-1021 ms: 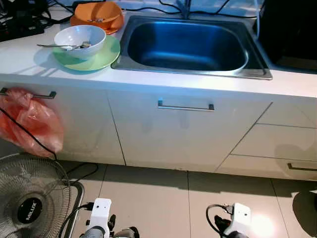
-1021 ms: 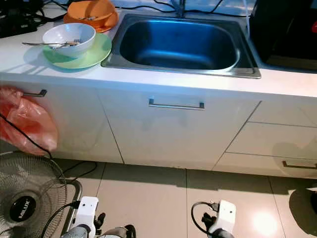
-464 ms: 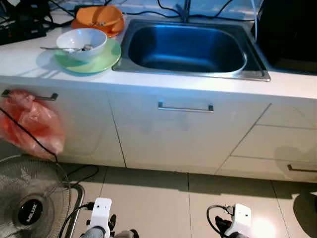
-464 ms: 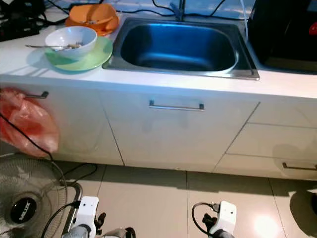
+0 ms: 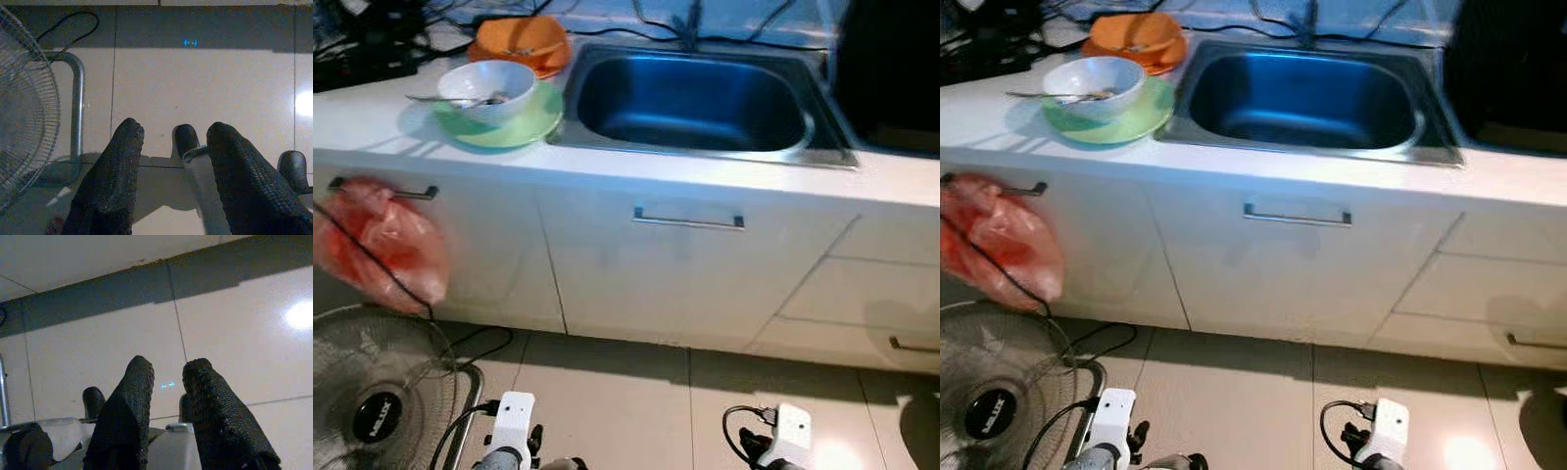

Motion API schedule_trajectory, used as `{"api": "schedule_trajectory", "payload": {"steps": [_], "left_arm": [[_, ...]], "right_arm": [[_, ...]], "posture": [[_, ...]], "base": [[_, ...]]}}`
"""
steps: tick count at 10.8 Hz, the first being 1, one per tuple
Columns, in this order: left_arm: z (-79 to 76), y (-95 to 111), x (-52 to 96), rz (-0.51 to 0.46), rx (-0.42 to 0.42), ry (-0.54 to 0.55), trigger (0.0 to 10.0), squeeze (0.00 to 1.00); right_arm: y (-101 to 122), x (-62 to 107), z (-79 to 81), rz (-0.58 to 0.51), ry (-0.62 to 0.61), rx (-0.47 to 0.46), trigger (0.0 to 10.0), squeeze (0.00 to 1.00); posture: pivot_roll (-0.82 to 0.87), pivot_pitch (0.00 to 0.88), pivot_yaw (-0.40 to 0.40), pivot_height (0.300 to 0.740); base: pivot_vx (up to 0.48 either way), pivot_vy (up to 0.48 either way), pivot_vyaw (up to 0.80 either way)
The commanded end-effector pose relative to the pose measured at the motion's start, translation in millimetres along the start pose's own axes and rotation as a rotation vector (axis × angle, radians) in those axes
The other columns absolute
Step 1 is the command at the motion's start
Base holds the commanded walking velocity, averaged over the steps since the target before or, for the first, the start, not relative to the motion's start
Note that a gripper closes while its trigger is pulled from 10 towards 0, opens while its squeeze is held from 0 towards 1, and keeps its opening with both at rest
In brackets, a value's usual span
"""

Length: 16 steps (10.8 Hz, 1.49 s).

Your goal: Kitchen organization

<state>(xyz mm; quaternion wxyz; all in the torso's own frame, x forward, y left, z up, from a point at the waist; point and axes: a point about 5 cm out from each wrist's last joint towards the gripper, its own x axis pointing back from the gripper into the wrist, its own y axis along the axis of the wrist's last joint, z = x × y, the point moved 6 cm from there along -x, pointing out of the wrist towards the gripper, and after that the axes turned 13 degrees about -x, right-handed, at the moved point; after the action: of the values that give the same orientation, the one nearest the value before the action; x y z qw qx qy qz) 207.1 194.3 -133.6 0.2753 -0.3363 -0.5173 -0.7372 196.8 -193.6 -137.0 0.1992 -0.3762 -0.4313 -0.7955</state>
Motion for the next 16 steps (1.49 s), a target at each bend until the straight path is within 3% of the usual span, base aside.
{"api": "schedule_trajectory", "payload": {"steps": [1,13,16], "left_arm": [[-1.3,-4.1,0.5,0.017,-0.001,-0.004,10.0,0.0],[-1.7,-4.3,0.3,0.023,0.0,-0.005,10.0,0.0],[-1.1,-2.6,0.3,0.013,0.01,0.003,10.0,0.0]], "right_arm": [[-2.4,0.6,-2.2,0.01,-0.009,-0.001,10.0,0.0],[-1.7,0.4,-2.2,0.008,-0.01,-0.003,10.0,0.0],[-1.2,0.3,-2.1,0.007,-0.009,0.0,10.0,0.0]], "posture": [[0.02,0.1,0.002,0.74],[0.02,0.1,0.0,0.74],[0.02,0.1,-0.001,0.74]], "base": [[0.405,0.0,0.0],[0.44,0.0,0.0],[0.0,0.0,0.0]]}}
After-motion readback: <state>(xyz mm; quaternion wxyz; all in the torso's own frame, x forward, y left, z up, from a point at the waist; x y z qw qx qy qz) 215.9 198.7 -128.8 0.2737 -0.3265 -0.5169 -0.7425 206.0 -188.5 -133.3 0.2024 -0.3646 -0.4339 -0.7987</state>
